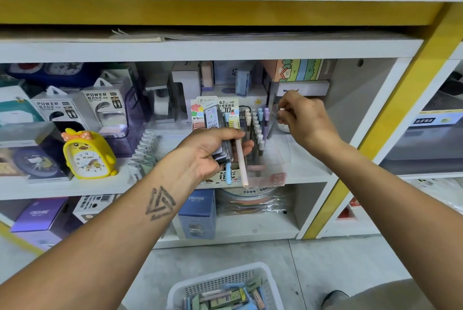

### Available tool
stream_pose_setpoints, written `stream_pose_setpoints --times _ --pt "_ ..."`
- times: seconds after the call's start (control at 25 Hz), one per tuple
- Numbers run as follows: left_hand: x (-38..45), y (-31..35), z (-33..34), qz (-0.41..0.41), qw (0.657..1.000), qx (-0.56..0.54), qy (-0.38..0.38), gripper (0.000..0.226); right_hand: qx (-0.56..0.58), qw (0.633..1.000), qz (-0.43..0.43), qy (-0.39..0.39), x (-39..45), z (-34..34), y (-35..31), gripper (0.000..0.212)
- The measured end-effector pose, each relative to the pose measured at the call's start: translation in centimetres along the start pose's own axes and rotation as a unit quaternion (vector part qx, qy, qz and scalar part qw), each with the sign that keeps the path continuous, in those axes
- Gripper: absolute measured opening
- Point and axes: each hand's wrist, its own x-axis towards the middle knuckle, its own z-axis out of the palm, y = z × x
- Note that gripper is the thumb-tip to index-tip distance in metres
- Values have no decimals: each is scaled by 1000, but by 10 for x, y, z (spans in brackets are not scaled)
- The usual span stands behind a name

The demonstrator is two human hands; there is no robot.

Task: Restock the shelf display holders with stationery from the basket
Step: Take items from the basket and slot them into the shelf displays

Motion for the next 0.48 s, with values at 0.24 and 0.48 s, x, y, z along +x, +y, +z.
stream_pose_setpoints --times 0.24,0.48 --pt "1 0 -1 13 1000 8 3 6 -16 1000 -10 -16 5 2 3 9" --pt "1 0 -2 15 1000 11 -2 6 6 999 -21 -35 7 7 5 12"
